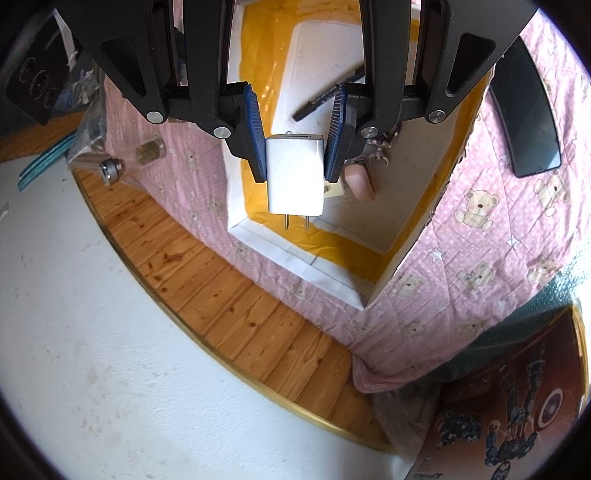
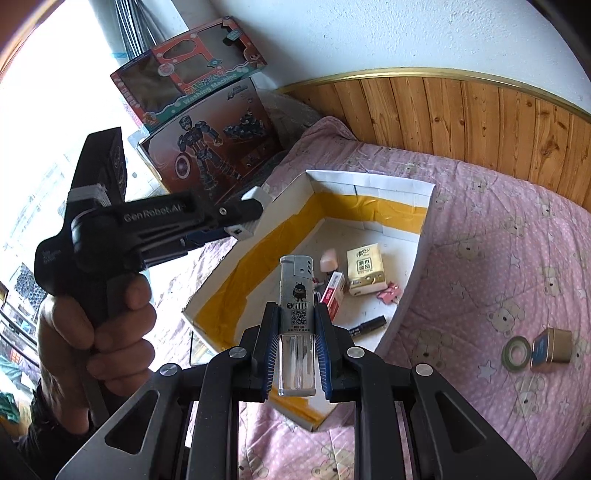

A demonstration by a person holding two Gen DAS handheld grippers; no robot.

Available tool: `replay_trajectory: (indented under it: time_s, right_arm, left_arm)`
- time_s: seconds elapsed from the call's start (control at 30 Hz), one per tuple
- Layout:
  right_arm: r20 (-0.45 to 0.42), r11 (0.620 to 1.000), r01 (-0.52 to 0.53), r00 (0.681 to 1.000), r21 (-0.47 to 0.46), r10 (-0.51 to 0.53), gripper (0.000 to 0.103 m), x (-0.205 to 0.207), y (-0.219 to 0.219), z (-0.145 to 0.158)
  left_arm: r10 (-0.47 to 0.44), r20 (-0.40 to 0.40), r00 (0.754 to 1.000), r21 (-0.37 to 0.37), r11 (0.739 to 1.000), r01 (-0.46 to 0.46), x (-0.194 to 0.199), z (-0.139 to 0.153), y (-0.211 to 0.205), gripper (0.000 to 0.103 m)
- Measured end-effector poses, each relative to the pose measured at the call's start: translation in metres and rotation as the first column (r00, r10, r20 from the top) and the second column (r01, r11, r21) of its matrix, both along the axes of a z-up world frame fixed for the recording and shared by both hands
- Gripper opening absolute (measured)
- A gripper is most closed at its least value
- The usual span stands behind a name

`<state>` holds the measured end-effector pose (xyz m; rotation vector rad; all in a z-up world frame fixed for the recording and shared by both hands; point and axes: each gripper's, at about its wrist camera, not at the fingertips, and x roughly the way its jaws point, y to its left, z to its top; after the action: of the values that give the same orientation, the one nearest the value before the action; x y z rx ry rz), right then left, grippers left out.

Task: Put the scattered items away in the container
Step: 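Lift the charger cube and lighter and carry both over the white box, then lower both tools into the box and open them to drop cube and lighter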

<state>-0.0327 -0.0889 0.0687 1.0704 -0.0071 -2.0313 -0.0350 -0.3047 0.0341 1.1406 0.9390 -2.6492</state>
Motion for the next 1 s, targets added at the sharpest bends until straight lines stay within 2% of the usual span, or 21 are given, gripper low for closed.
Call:
replay_trajectory:
  time_s: [0.6,1.0]
  right_arm:
    - [0.013,0.999,0.027,1.0,0.045,-0.028,0.02,-0.051,-0.023,-0.003]
    - [0.016,0.995,0.032,0.999,0.098,-0.034,0.02,-0.083,-0.037,-0.012]
  left_arm:
    - [0.038,0.058,0.998,-0.022,0.999,-0.037,-0.041,-0.021,-0.012,0.032]
    - [0.058,0.091,0.994,-0.063,0.997,-0.053,-0.065,-0.038,-0.02,0.032]
